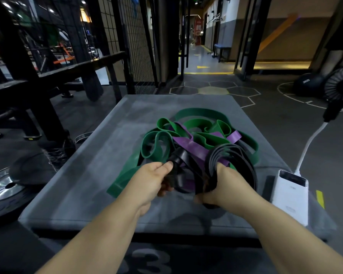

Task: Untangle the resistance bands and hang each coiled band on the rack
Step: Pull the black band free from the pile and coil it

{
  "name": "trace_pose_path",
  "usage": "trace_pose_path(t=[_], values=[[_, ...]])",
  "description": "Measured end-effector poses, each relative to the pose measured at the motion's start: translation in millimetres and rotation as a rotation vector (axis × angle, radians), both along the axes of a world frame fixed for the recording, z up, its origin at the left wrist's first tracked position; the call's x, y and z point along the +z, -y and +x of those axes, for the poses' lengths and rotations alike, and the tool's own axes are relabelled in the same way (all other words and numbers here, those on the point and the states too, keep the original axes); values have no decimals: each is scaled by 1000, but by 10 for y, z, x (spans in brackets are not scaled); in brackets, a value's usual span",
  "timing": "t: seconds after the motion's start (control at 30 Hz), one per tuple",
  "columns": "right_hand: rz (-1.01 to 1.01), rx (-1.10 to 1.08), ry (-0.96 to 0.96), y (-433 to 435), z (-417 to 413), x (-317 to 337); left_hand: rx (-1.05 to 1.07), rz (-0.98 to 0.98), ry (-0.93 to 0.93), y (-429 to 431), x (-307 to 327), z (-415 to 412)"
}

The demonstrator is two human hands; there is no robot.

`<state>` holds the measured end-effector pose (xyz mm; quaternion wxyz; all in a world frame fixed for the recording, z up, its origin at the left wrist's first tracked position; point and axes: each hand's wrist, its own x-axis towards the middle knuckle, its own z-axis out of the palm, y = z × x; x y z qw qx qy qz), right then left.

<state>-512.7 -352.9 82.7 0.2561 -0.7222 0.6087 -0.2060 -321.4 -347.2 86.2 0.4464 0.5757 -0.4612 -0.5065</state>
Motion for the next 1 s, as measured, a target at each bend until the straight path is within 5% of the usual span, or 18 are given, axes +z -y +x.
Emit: trace_pose_path(t=[0.23, 0.47, 0.7, 0.83, 1.0], values=[[52, 29, 428, 33, -227, 73, -225, 147, -27, -17, 42, 116], [-51, -72, 351, 35, -267, 138, -375, 185, -49, -22, 103, 216], [-121, -104, 327, 89, -403, 188, -244, 121, -228, 72, 87, 352], [-165, -206, 378, 102, -429, 186, -306, -55, -22, 50, 87, 389], [-224, -280, 517, 125, -449, 146, -335, -257, 519, 69, 56, 370]])
